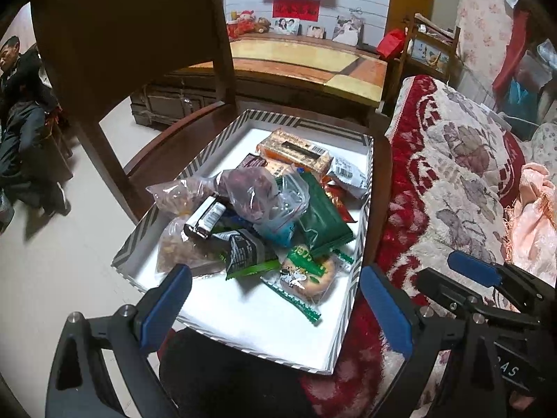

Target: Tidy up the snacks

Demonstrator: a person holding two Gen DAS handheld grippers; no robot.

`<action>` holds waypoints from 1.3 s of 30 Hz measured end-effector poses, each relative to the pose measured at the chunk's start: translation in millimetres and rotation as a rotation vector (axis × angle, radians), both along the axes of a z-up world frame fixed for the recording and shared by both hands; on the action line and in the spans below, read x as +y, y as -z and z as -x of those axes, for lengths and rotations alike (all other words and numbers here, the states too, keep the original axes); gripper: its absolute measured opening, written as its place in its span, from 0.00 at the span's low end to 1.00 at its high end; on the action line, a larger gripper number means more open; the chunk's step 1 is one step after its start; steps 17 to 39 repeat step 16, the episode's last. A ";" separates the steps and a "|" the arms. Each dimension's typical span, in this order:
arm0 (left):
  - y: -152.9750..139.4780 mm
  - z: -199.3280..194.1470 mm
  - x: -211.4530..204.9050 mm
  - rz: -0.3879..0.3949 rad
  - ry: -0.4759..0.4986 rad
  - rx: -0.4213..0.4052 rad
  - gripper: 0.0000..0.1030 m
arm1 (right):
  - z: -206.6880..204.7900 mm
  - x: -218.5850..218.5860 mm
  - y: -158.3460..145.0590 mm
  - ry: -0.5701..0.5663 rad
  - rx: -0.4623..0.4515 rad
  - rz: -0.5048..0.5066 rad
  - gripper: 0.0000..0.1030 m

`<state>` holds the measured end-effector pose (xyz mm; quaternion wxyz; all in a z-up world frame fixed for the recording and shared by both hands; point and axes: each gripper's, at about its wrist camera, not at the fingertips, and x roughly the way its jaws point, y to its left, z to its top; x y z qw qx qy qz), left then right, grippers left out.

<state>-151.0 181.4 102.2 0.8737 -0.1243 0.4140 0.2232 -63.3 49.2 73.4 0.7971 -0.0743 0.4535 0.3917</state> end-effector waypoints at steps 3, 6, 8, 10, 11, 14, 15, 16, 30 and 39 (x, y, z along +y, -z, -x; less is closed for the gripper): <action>-2.3 1.2 -1.5 -0.012 0.014 -0.023 0.96 | -0.2 0.0 0.5 -0.001 0.003 0.001 0.56; -4.9 1.7 -4.3 -0.031 0.023 -0.038 0.96 | -0.5 -1.0 1.2 -0.001 0.006 0.001 0.56; -5.8 0.9 -6.3 -0.035 0.032 -0.042 0.96 | -1.0 -2.1 1.1 0.000 0.007 0.001 0.56; -6.7 1.0 -8.4 -0.039 0.040 -0.052 0.96 | -1.9 -4.3 0.6 0.005 0.007 -0.002 0.56; -7.2 1.2 -9.5 -0.042 0.042 -0.057 0.96 | -2.6 -5.5 0.6 0.008 0.009 -0.004 0.56; -8.3 0.4 -12.2 -0.046 0.049 -0.058 0.96 | -4.5 -9.0 1.1 0.019 0.019 -0.005 0.56; -8.8 -0.2 -13.4 -0.049 0.052 -0.056 0.96 | -5.6 -10.5 1.4 0.023 0.022 -0.006 0.56; -9.2 -0.2 -14.9 -0.051 0.055 -0.055 0.96 | -6.1 -11.6 1.6 0.025 0.024 -0.007 0.56; -9.2 -0.2 -14.9 -0.051 0.055 -0.055 0.96 | -6.1 -11.6 1.6 0.025 0.024 -0.007 0.56; -9.2 -0.2 -14.9 -0.051 0.055 -0.055 0.96 | -6.1 -11.6 1.6 0.025 0.024 -0.007 0.56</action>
